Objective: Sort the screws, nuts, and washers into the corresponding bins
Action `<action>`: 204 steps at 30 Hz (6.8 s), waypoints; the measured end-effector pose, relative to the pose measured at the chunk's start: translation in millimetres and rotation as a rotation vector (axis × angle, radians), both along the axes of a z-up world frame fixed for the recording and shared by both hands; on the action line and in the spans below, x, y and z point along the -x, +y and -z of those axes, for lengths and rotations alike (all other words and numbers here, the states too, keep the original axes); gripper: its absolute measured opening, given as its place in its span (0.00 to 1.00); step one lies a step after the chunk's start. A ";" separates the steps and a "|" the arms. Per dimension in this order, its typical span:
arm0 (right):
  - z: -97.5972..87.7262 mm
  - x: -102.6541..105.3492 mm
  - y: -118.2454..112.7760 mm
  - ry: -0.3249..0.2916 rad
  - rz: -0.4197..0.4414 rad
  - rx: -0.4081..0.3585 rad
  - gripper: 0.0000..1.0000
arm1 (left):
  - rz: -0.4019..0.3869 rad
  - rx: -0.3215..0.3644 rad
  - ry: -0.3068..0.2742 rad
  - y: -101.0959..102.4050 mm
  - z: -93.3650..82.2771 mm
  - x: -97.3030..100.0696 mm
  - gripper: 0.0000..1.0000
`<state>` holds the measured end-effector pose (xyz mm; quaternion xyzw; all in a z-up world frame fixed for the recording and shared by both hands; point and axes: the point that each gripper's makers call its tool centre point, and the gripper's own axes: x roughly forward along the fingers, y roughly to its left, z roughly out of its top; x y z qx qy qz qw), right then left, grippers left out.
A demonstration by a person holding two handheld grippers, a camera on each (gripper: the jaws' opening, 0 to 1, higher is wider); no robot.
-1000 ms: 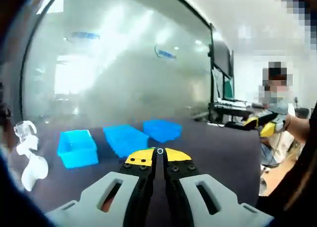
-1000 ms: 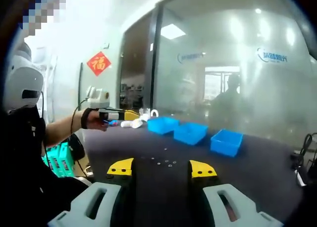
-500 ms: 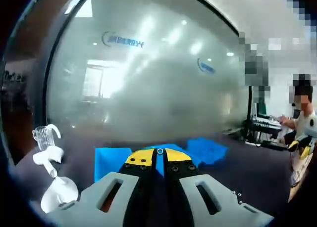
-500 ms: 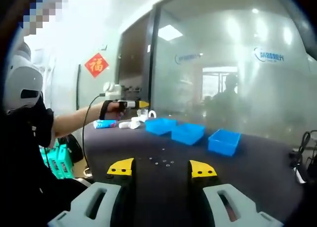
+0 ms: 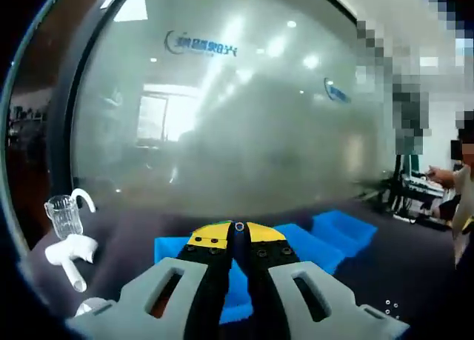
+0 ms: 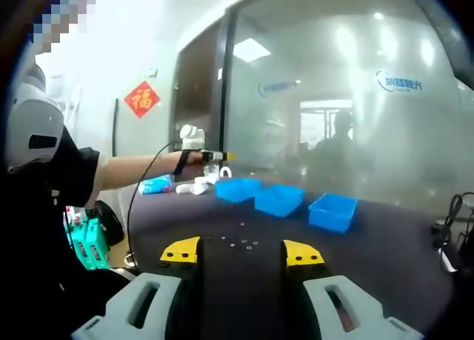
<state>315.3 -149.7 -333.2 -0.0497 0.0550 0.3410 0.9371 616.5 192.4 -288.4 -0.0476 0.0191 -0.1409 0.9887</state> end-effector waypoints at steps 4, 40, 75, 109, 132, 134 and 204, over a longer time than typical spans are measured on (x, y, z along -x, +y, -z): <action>0.1 -0.1 -0.9 0.001 0.002 -0.001 0.37 | -0.027 -0.046 0.014 5.8 4.3 -12.0 0.06; -6.8 3.7 -9.5 -0.013 0.025 -0.026 0.36 | -0.064 -0.088 0.060 9.1 20.0 -17.4 0.09; -5.7 -3.8 -7.1 -0.011 0.024 -0.059 0.36 | 0.145 -0.094 -0.112 -51.2 -17.2 126.1 0.46; -13.8 -9.9 -9.5 -0.027 0.051 -0.097 0.36 | 0.285 -0.222 -0.098 -10.6 24.6 290.7 0.48; -7.7 -9.0 -12.5 -0.015 0.070 -0.089 0.36 | 0.488 -0.249 0.007 -37.9 49.0 283.1 0.48; -6.8 -8.1 -12.0 -0.013 0.068 -0.089 0.36 | 0.498 -0.252 0.017 -40.9 49.5 277.8 0.48; 28.2 3.6 -33.1 0.047 0.101 -0.120 0.36 | 0.833 -0.680 0.658 -184.2 159.1 201.7 0.20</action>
